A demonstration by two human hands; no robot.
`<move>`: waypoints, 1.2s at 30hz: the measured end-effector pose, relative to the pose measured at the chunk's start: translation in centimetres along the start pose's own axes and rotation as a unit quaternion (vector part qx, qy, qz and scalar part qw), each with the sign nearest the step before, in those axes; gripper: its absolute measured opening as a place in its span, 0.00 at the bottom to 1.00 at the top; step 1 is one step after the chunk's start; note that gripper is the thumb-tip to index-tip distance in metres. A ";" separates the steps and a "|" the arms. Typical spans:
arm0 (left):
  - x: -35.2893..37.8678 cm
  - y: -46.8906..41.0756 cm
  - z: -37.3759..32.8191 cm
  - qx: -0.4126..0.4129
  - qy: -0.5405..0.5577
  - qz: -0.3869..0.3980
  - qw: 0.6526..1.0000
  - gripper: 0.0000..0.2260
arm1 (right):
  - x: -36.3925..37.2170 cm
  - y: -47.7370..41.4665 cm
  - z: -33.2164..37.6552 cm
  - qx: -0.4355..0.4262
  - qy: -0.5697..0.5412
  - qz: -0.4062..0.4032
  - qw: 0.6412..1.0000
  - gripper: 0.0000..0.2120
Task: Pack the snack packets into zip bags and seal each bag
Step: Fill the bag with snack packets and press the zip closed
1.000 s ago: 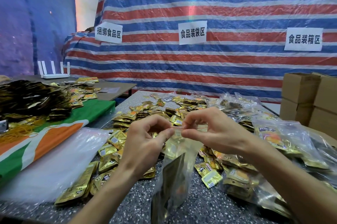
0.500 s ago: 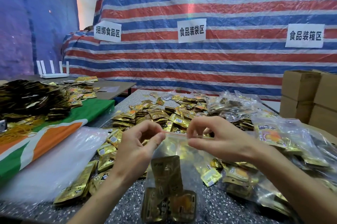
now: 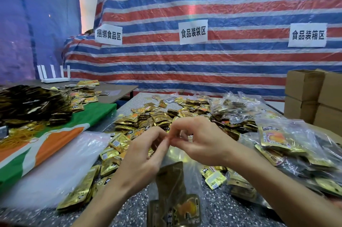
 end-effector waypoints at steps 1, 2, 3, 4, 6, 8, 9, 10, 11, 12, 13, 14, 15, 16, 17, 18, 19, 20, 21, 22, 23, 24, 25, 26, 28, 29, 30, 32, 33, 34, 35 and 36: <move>-0.1 0.0 -0.1 0.010 -0.009 -0.003 1.000 0.06 | -0.2 0.0 0.1 0.001 0.007 0.000 1.000 0.03; -0.2 -0.1 -0.1 0.019 -0.011 -0.012 1.000 0.06 | -0.3 0.0 0.2 0.001 0.010 -0.002 1.000 0.04; -0.3 -0.1 -0.2 0.026 -0.008 -0.025 0.999 0.06 | -0.5 0.0 0.3 0.001 0.009 -0.006 1.000 0.06; -0.5 -0.1 -0.3 0.030 0.002 -0.039 0.999 0.06 | -0.7 -0.1 0.4 -0.002 0.005 -0.010 1.000 0.08; -0.6 -0.3 -0.4 0.027 0.029 -0.061 0.997 0.06 | -1.0 -0.1 0.4 -0.003 0.000 -0.015 1.000 0.08; -0.5 -0.5 -0.3 0.019 0.060 -0.071 0.996 0.06 | -1.3 -0.2 0.2 0.003 -0.008 -0.011 1.000 0.06; -0.4 -0.6 -0.2 0.017 0.073 -0.075 0.994 0.06 | -1.4 -0.1 0.0 0.005 -0.015 -0.008 1.000 0.06; -0.3 -0.6 -0.2 0.016 0.085 -0.079 0.993 0.06 | -1.5 0.0 -0.2 0.006 -0.022 -0.005 1.000 0.06; -0.2 -0.7 -0.2 0.013 0.094 -0.083 0.992 0.06 | -1.7 0.1 -0.3 0.006 -0.030 -0.002 1.000 0.05; -0.1 -0.8 -0.1 0.009 0.101 -0.086 0.991 0.06 | -1.8 0.3 -0.6 0.008 -0.034 -0.001 0.999 0.04; -0.1 -0.9 0.0 0.004 0.108 -0.088 0.990 0.06 | -2.0 0.6 -0.8 0.014 -0.034 0.000 0.999 0.04; -0.1 -0.9 0.1 -0.001 0.115 -0.090 0.989 0.06 | -2.2 0.9 -1.1 0.020 -0.030 -0.001 0.999 0.03; -0.2 -1.0 0.3 -0.005 0.122 -0.093 0.988 0.05 | -2.4 1.2 -1.5 0.027 -0.024 -0.002 0.999 0.03; -0.3 -1.1 0.5 -0.009 0.127 -0.095 0.987 0.05 | -2.5 1.5 -1.9 0.033 -0.021 -0.004 0.999 0.03; -0.5 -1.2 0.7 -0.011 0.130 -0.098 0.987 0.05 | -2.7 1.8 -2.2 0.040 -0.021 -0.006 0.999 0.04; -0.5 -1.2 0.8 -0.011 0.129 -0.098 0.987 0.05 | -2.8 2.1 -2.4 0.043 -0.023 -0.009 0.999 0.04; -0.5 -1.3 0.8 -0.011 0.127 -0.098 0.987 0.05 | -2.8 2.4 -2.6 0.044 -0.024 -0.010 0.999 0.04; -0.4 -1.3 0.9 -0.012 0.125 -0.097 0.987 0.05 | -2.9 2.6 -2.7 0.045 -0.023 -0.009 0.999 0.04; -0.3 -1.3 1.0 -0.014 0.125 -0.098 0.987 0.05 | -3.0 2.8 -2.8 0.048 -0.022 -0.009 0.999 0.04; -0.2 -1.4 1.2 -0.016 0.126 -0.100 0.987 0.05 | -3.1 3.0 -3.0 0.053 -0.021 -0.010 0.998 0.04; -0.2 -1.5 1.4 -0.019 0.130 -0.103 0.986 0.05 | -3.2 3.1 -3.3 0.059 -0.020 -0.011 0.998 0.04; -0.3 -1.6 1.6 -0.021 0.135 -0.105 0.985 0.05 | -3.4 3.4 -3.6 0.064 -0.018 -0.011 0.998 0.04; -0.4 -1.7 1.9 -0.024 0.140 -0.106 0.984 0.05 | -3.5 3.6 -4.0 0.069 -0.018 -0.010 0.997 0.05; -0.5 -1.8 2.2 -0.026 0.144 -0.106 0.983 0.06 | -3.6 3.8 -4.3 0.073 -0.016 -0.009 0.997 0.05; -0.6 -1.9 2.5 -0.028 0.145 -0.105 0.983 0.06 | -3.6 4.3 -4.7 0.076 -0.007 -0.001 0.997 0.05; -0.5 -2.0 2.6 -0.028 0.142 -0.106 0.984 0.06 | -3.7 4.5 -4.9 0.075 -0.004 0.001 0.997 0.05; -0.5 -2.0 2.6 -0.029 0.140 -0.107 0.984 0.06 | -3.8 4.7 -5.0 0.075 -0.002 0.001 0.997 0.05; -0.4 -2.1 2.7 -0.031 0.142 -0.108 0.983 0.06 | -3.9 5.1 -5.3 0.080 0.003 0.002 0.997 0.06; -0.3 -2.1 2.7 -0.033 0.146 -0.109 0.983 0.06 | -4.1 5.3 -5.5 0.081 0.007 0.003 0.997 0.06; -0.4 -2.2 2.8 -0.036 0.152 -0.111 0.981 0.06 | -4.2 5.5 -5.7 0.084 0.011 0.004 0.996 0.05; -0.5 -2.2 3.0 -0.040 0.159 -0.115 0.980 0.05 | -4.3 5.8 -5.9 0.088 0.013 0.002 0.996 0.05; -0.6 -2.3 3.3 -0.045 0.165 -0.119 0.978 0.05 | -4.5 6.1 -6.2 0.093 0.015 0.000 0.996 0.05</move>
Point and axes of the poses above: each hand's wrist, its own y-axis away from the middle knuckle, its own x-axis out of the palm, z = x × y, the point moved 5 cm from there along -y, towards the middle knuckle, and after that the axes turned 10 degrees about -x, right-handed, at the moved point
